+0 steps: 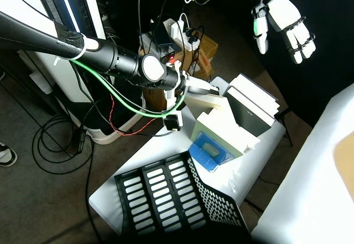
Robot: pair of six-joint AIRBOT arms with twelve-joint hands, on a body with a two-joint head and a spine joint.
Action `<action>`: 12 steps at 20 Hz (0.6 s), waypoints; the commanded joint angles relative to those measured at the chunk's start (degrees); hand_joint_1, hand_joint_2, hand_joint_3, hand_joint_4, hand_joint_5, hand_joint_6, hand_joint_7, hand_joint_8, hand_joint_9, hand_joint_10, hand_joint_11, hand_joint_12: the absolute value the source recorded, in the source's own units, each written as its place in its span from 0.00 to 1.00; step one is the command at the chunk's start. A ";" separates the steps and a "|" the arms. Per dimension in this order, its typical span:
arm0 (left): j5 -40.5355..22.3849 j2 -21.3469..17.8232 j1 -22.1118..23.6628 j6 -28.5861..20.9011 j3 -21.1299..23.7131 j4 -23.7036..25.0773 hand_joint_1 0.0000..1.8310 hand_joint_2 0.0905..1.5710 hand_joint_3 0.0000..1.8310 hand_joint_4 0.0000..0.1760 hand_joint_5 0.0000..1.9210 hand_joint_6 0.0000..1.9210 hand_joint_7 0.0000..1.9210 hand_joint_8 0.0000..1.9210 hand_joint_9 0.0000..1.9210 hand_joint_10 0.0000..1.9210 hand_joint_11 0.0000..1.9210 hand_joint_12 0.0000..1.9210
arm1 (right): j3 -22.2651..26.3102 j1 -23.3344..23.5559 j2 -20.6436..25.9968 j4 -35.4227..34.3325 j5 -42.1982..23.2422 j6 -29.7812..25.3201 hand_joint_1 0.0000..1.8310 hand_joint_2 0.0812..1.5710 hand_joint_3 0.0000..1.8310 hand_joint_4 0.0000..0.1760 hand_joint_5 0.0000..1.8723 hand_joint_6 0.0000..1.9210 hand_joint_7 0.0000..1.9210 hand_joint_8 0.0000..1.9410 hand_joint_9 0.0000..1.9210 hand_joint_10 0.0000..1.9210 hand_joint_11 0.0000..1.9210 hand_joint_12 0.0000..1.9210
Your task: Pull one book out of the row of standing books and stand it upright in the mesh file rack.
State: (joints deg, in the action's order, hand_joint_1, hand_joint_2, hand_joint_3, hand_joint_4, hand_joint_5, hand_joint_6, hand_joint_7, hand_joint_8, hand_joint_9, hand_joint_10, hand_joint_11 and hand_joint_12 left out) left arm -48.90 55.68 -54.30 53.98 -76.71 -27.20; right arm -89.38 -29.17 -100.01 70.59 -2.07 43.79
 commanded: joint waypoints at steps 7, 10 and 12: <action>-7.54 -0.88 0.11 0.17 -0.23 -1.05 0.11 0.86 0.01 0.63 0.00 0.00 0.00 0.00 0.00 0.00 0.00 0.00 | 0.08 -1.01 1.23 0.66 3.89 0.77 0.17 0.66 0.34 0.00 0.05 0.00 0.07 0.00 0.05 0.00 0.00 0.33; -7.20 -0.79 0.13 0.24 -0.57 -1.14 0.14 0.86 0.00 0.66 0.00 0.00 0.00 0.00 0.00 0.00 0.00 0.00 | -0.06 -1.01 1.24 0.65 3.92 0.77 0.17 0.66 0.34 0.00 0.05 0.00 0.07 0.00 0.05 0.00 0.00 0.33; -6.81 -0.79 0.15 0.24 -0.92 -1.23 0.09 0.86 0.01 0.87 0.00 0.00 0.00 0.00 0.00 0.00 0.00 0.00 | -0.22 -1.01 1.24 0.64 3.91 0.76 0.17 0.66 0.34 0.00 0.05 0.00 0.07 0.00 0.05 0.00 0.00 0.33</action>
State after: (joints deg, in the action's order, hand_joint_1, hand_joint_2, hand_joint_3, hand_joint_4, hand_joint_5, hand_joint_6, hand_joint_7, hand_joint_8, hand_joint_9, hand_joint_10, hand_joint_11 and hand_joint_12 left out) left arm -49.04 55.46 -54.46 54.13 -77.12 -27.68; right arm -88.84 -29.19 -99.94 70.70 -1.28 43.81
